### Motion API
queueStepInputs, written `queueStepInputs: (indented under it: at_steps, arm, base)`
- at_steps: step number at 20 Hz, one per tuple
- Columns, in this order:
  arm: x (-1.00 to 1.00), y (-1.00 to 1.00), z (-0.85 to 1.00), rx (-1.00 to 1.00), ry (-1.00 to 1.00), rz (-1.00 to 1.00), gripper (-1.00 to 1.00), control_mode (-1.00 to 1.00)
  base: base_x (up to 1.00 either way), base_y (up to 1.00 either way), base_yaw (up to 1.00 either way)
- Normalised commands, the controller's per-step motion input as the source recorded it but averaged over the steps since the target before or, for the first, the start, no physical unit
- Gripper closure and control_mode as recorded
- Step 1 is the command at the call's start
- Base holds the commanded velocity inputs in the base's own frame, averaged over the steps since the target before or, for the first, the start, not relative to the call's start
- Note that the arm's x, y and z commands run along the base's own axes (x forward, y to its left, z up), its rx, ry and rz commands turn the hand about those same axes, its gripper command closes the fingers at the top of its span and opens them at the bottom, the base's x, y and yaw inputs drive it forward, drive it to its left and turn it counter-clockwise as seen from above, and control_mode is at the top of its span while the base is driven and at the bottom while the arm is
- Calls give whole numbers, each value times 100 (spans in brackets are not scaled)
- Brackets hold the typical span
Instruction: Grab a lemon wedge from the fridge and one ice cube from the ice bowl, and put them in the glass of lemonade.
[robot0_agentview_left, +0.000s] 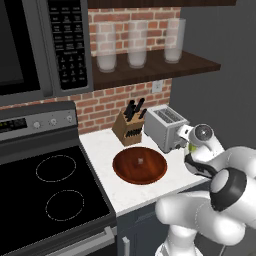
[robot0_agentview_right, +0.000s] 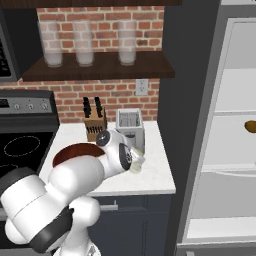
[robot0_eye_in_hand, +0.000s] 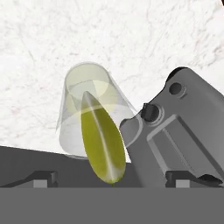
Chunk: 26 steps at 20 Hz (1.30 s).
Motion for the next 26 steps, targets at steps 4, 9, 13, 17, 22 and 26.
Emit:
queueStepInputs:
  at_steps: [4, 9, 13, 17, 22, 26]
  arm:
    - [-21, 6, 45, 0, -3, 0, -100, -100]
    - [-36, 0, 63, 0, -9, 0, -100, -100]
    - [-40, 0, 71, 0, -11, 0, -100, -100]
    - [-42, 0, 72, 0, -4, 0, -100, -100]
    - [-47, 0, 85, 0, -3, 0, -100, -100]
    - [-63, 0, 71, 0, 0, 0, -100, -100]
  base:
    - [0, 0, 0]
    - [0, 0, 0]
    - [0, 0, 0]
    - [0, 0, 0]
    - [0, 0, 0]
    - [0, 0, 0]
